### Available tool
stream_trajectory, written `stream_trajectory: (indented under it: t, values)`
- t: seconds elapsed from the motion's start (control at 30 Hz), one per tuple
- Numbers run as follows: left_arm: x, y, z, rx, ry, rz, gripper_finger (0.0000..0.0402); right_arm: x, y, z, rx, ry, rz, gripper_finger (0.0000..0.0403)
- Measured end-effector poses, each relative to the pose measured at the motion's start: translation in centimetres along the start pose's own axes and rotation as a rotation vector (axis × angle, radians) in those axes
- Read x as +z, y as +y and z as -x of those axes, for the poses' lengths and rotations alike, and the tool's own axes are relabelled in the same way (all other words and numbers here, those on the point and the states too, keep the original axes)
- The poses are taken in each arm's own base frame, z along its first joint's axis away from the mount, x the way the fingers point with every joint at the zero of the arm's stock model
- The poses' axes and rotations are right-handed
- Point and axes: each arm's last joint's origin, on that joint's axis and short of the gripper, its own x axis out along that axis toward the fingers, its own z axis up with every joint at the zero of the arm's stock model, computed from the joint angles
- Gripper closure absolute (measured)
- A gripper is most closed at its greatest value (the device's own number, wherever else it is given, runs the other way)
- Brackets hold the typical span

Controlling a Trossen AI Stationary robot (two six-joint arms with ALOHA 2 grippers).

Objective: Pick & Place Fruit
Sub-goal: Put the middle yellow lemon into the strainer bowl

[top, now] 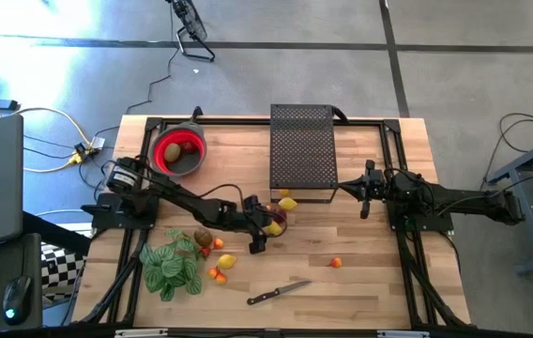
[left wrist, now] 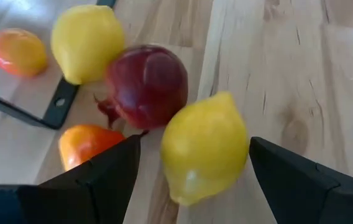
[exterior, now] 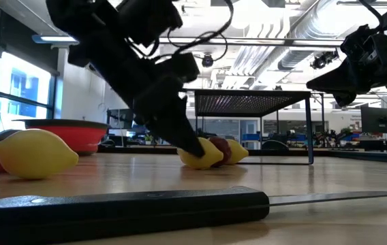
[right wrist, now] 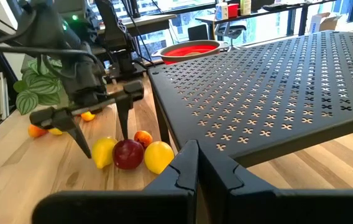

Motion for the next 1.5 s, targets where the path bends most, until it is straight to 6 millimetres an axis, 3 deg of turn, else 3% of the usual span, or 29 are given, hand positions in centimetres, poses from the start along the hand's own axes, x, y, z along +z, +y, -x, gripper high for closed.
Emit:
stream_trajectory:
  t: [0.9,1.3,1.5]
  values:
    - [-0.4,-0.1,-0.5,-0.009,0.007,0.029,0.0107,0.0,0.0,0.0,0.0,0.0,0.0,0.0401]
    - [-0.4,-0.1,-0.5,-0.014,0.008,0.029,0.0197,0.0,0.0,0.0,0.0,0.001,0.0,0.0401]
    - [0.9,-0.8,-0.4,-0.131,0.001,0.038,0.0192,0.0,0.0,0.0,0.0,0.0,0.0,0.0401]
